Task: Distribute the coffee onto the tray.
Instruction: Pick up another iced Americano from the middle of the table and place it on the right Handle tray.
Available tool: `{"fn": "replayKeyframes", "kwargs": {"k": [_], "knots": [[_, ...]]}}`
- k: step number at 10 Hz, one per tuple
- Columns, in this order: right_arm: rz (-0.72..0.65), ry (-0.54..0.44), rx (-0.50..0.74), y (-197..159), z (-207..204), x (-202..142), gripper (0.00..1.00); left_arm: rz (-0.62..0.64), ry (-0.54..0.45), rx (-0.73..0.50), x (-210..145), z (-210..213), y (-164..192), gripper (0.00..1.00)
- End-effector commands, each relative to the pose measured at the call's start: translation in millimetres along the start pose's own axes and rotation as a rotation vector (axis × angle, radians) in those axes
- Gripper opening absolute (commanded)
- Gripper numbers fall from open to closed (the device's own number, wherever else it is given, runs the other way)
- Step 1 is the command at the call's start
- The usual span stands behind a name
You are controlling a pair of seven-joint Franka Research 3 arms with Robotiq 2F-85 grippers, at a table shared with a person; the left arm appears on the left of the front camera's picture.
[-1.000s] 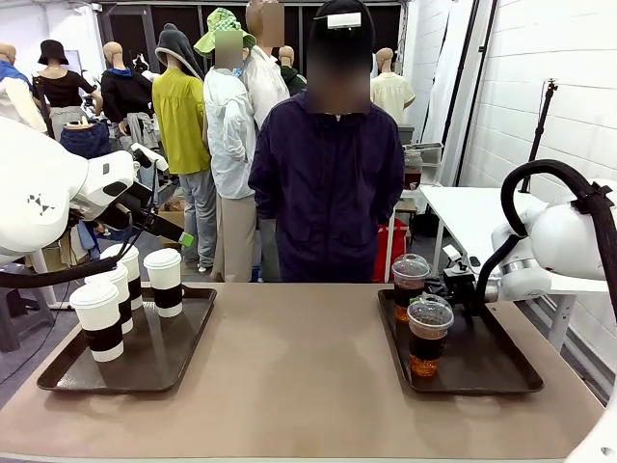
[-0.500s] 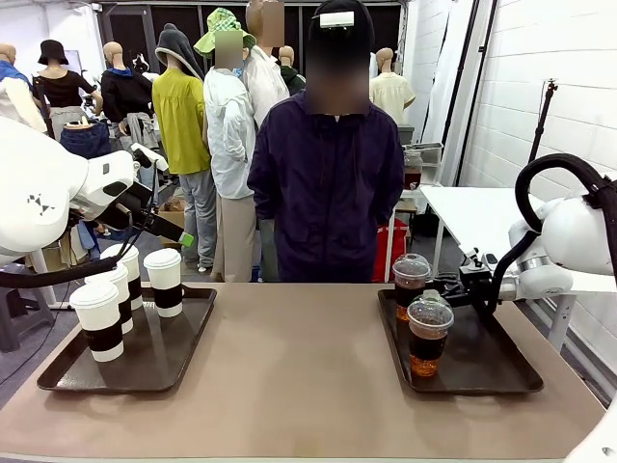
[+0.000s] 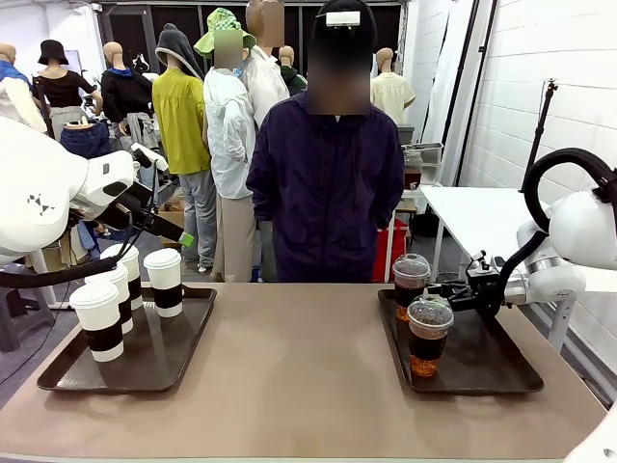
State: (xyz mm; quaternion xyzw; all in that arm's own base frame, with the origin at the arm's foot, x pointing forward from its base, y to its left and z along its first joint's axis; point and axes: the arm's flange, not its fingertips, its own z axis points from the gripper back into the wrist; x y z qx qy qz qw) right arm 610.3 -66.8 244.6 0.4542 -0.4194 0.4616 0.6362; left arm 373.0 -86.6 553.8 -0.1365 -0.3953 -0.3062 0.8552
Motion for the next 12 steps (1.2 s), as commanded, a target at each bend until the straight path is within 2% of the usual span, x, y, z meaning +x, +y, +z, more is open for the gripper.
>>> {"fn": "replayKeyframes", "kwargs": {"k": [1,12], "knots": [[0.008,-0.006,0.009,-1.8,-1.0,1.3,1.00,0.004,-0.002,-0.004,-1.1,0.5,1.1,1.00],[0.008,-0.006,0.009,-1.8,-1.0,1.3,1.00,0.004,-0.002,-0.004,-1.1,0.5,1.1,1.00]]}}
